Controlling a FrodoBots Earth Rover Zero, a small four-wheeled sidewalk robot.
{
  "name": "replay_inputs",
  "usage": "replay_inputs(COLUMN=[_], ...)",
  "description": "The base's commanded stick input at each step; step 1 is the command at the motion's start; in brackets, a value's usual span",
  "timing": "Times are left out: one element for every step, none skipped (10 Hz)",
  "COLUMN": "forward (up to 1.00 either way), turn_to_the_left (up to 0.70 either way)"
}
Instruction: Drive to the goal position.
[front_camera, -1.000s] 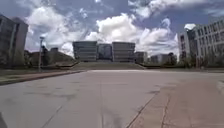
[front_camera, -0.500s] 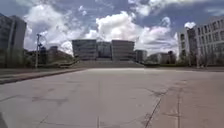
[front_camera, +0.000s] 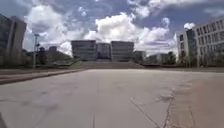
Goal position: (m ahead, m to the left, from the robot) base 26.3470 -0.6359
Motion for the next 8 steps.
replay_inputs(forward=[0.70, 0.70, 0.70, 0.70, 0.70, 0.70, 0.70, 0.70], turn_to_the_left=[0.00, 0.00, 0.00, 0.00, 0.00, 0.00, 0.00, 0.00])
